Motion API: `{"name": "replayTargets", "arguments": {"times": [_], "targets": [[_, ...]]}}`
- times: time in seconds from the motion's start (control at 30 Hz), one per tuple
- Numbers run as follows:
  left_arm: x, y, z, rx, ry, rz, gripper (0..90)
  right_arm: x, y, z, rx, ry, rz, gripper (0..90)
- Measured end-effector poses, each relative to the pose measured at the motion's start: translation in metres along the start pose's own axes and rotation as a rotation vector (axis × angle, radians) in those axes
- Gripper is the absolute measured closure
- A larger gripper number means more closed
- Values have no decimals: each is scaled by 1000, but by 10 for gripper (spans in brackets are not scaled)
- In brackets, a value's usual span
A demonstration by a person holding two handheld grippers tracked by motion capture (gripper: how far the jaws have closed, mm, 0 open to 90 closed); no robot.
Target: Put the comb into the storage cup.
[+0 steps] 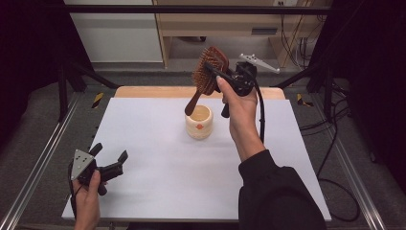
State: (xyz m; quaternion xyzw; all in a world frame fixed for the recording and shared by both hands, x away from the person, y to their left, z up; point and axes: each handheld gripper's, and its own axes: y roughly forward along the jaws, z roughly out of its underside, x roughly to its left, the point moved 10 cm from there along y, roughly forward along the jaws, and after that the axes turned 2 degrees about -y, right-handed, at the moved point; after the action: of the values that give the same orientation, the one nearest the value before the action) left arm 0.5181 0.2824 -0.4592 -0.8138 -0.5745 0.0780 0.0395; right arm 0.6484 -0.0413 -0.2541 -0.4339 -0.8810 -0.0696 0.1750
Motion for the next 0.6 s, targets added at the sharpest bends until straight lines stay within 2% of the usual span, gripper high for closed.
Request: {"name": "replayTargets", "arguments": {"times": [0.2, 0.6], "targets": [[0, 0, 0, 2, -5, 4, 14, -8, 7, -4, -1, 15, 18, 518], [0, 1, 0, 2, -5, 7, 15, -20, 16, -10, -2, 10, 54, 518]]}}
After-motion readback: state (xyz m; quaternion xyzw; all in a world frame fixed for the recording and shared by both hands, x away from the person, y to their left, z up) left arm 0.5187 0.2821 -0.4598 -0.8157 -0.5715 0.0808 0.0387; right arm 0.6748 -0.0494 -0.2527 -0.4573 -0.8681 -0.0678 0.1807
